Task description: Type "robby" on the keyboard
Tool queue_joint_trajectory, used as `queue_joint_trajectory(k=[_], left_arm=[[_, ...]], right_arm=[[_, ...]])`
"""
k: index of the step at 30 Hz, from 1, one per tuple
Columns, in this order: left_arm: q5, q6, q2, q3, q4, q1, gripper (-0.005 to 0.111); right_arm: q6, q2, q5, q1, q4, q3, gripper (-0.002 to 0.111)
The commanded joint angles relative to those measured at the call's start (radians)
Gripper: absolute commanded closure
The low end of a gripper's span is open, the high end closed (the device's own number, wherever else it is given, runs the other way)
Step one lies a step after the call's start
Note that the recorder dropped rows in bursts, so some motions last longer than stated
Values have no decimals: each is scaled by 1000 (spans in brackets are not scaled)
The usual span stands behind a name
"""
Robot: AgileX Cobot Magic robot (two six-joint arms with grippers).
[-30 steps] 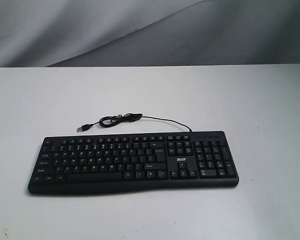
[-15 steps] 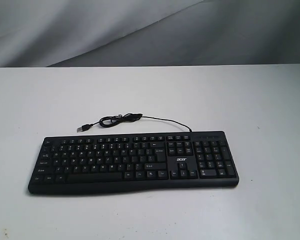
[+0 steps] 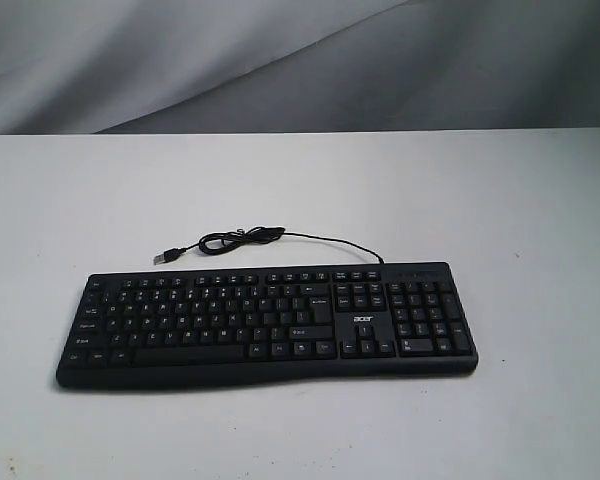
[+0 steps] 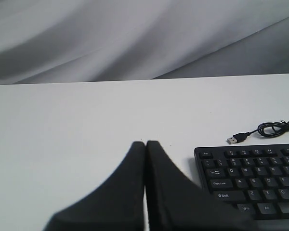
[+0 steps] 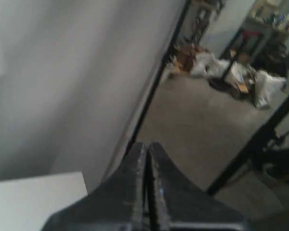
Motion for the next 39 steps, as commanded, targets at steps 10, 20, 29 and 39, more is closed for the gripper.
queue_joint_trajectory(k=[10, 20, 29, 39], left_arm=[[-5, -4, -3, 4, -8, 2, 106], [-5, -4, -3, 4, -8, 2, 106], [-5, -4, -3, 4, -8, 2, 106], [-5, -4, -3, 4, -8, 2, 106]], right_arm=[[-1003, 560, 271, -5, 1020, -148, 108], [-1294, 786, 211, 217, 1264, -169, 108], [-1293, 878, 67, 626, 1115, -368, 108], [-1308, 1042, 83, 796, 1172, -378, 108]])
